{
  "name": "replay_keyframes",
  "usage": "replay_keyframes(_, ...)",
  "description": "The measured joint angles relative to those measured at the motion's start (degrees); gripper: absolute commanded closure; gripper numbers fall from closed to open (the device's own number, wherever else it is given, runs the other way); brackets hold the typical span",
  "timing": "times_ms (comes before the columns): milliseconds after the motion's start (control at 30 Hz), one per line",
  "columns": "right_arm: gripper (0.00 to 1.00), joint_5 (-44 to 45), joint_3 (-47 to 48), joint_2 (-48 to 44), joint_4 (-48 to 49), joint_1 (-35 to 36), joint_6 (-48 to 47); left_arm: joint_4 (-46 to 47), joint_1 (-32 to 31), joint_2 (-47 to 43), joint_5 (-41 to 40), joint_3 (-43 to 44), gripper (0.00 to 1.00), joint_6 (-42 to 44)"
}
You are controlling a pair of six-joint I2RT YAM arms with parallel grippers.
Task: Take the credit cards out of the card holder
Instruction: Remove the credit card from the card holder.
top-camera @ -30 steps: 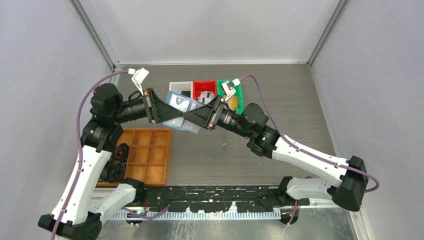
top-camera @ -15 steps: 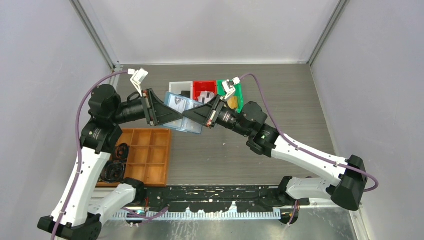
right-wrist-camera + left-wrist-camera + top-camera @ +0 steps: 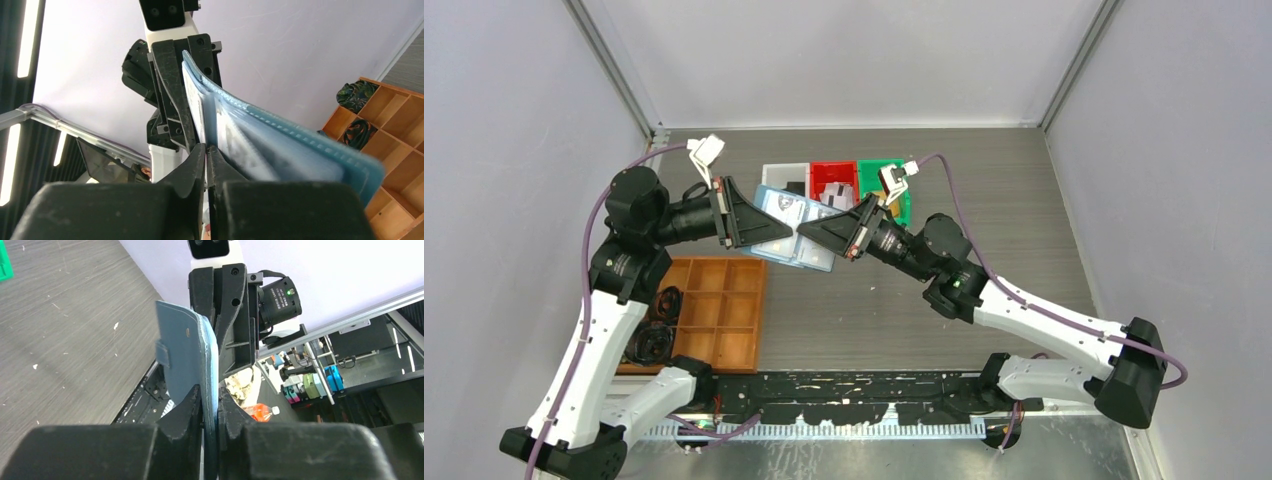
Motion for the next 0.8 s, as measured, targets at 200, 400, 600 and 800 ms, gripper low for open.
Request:
replay_keyframes(200, 0.69, 0.2, -0.1, -0.1, 1.5, 0.3, 0.2, 0.3, 0.0, 0.0, -0.3, 0.0, 0.91, -0.7)
replay_keyframes(400, 0.75, 0.2, 0.0, 0.5, 2.0, 0.9, 0.1, 0.0, 0.0, -0.1, -0.7, 0.0, 0.91, 0.5)
replay_keyframes(600, 0.96, 0.9, 1.8, 3.3, 1.6, 0.9, -0.1, -0.5, 0.7, -0.8, -2.6, 0.0, 0.89, 4.5)
replay_keyframes(800, 0.99, 2.3, 1.9, 3.4, 1.1, 1.4, -0.8, -2.4, 0.7, -1.0, -3.3, 0.5, 0.75, 7.1)
